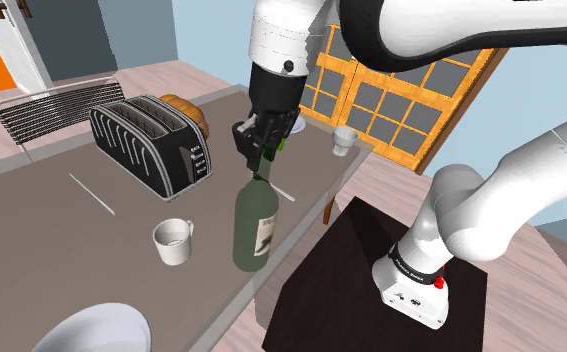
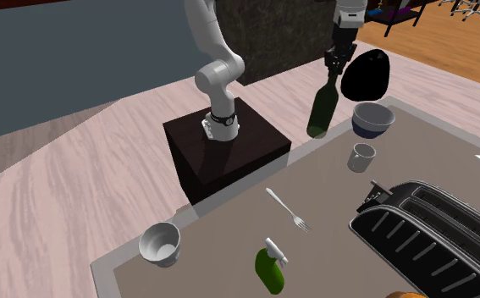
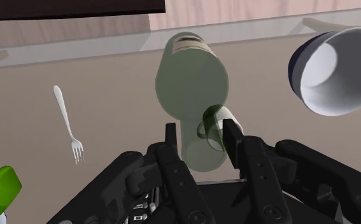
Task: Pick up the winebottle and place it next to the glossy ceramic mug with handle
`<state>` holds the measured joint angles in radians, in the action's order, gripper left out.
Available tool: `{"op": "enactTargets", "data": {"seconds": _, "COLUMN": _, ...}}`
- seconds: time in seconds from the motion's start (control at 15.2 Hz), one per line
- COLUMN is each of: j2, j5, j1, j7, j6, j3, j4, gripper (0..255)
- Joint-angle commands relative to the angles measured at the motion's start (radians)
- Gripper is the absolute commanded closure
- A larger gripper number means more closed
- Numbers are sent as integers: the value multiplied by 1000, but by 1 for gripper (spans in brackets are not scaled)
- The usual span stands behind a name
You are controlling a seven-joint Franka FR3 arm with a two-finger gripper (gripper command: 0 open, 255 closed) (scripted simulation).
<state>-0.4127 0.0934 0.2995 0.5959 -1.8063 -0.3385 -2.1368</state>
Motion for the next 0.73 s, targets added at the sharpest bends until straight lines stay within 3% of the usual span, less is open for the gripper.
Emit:
{"op": "enactTargets", "data": {"seconds": 0.0, "j2": -2, "j5": 1, "j1": 1, "j7": -1, "j6": -28, "j3": -1, "j4": -29, "gripper": 255}}
{"op": "enactTargets", "data": {"seconds": 0.66, "j2": 9, "j5": 7, "j1": 5, "j7": 2, "j6": -164, "j3": -14, "j4": -154, "gripper": 255}}
